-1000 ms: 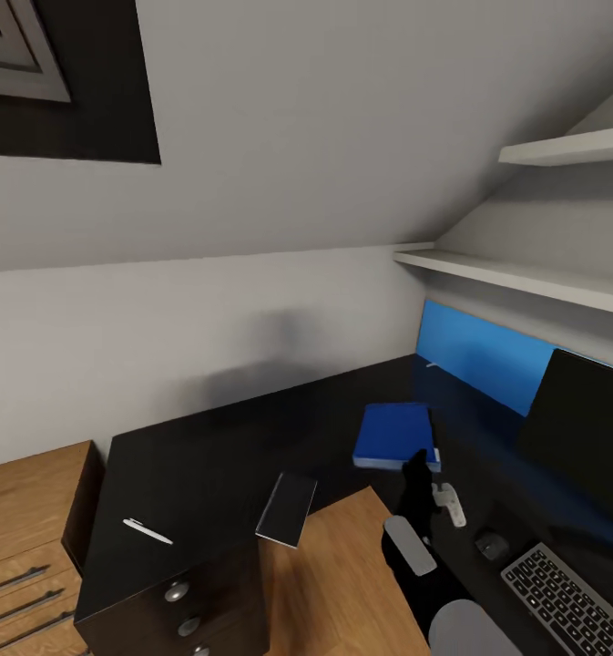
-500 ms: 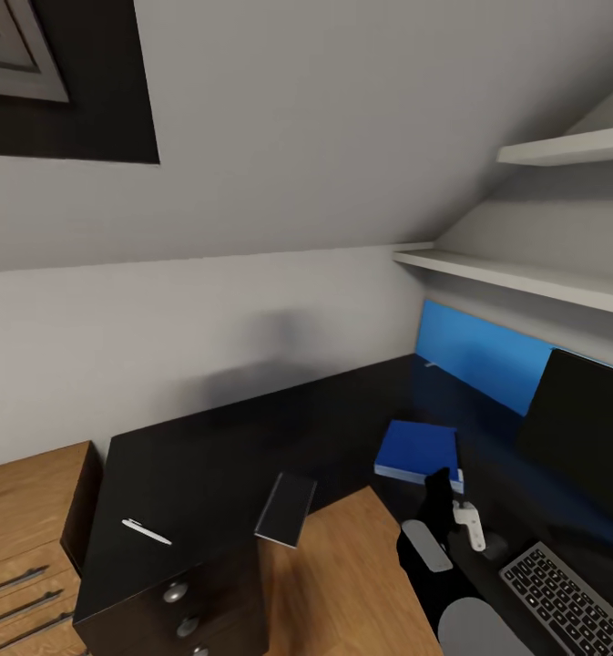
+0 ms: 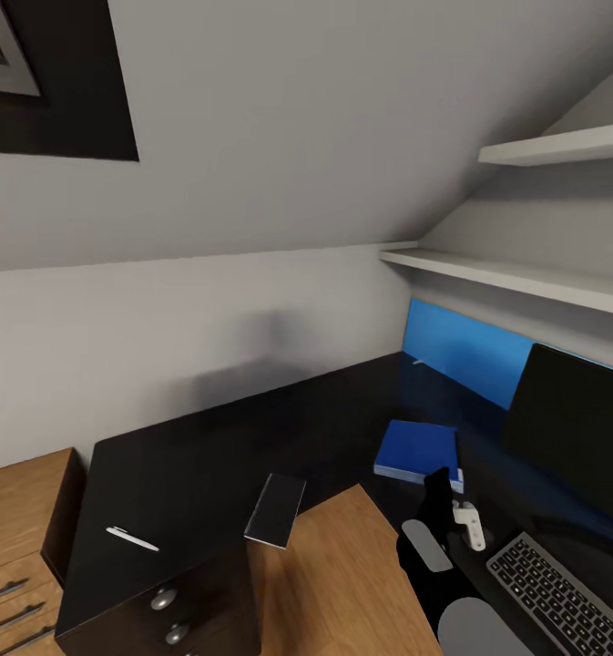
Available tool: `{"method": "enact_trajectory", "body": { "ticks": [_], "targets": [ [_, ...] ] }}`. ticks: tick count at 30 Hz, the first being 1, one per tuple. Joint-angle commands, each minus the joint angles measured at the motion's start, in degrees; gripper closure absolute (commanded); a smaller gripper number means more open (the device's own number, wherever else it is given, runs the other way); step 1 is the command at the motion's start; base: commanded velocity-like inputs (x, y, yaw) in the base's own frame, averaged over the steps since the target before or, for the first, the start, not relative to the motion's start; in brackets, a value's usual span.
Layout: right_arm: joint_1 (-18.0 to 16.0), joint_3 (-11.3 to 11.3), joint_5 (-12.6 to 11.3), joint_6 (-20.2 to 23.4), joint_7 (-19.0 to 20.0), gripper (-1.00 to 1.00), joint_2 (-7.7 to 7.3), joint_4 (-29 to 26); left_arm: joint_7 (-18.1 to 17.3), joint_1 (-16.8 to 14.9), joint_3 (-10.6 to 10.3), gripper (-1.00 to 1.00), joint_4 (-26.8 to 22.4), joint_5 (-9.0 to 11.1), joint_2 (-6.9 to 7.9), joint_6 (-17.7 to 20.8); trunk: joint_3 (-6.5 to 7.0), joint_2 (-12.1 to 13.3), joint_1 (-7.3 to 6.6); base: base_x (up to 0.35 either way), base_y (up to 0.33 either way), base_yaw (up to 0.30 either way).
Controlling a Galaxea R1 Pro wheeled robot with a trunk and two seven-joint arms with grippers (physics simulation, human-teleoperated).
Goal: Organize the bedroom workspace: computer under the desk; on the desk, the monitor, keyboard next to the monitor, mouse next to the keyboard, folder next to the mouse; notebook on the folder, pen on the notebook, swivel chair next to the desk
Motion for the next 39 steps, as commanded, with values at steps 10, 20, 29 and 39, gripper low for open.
{"method": "enact_trajectory", "body": {
  "ticks": [10,20,29,39],
  "targets": [
    [-0.06,-0.18,-0.13,-0.06,0.14,1.0,0.05,-0.1,0.34,-0.05,0.12,-1.0,0.05,-0.45,-0.02,-0.14,-1.91,-4.12,2.22,0.0,0.0,0.0],
    [-0.08,0.01,-0.15,-0.06,0.16,1.0,0.3,-0.1,0.4,-0.05,0.12,-1.0,0.02,-0.51,-0.02,-0.14,-3.7,-8.14,4.42,0.0,0.0,0.0],
    [-0.08,-0.12,-0.15,-0.06,0.16,1.0,0.23,-0.18,0.43,-0.05,0.12,-1.0,0.06,-0.52,-0.02,-0.14,-5.32,-11.74,6.4,0.0,0.0,0.0],
    [-0.08,-0.23,-0.19,-0.06,0.16,1.0,0.11,-0.11,0.43,-0.05,0.12,-1.0,0.08,-0.6,-0.28,-0.14,-7.12,-15.76,8.59,0.0,0.0,0.0]
  ]
}}
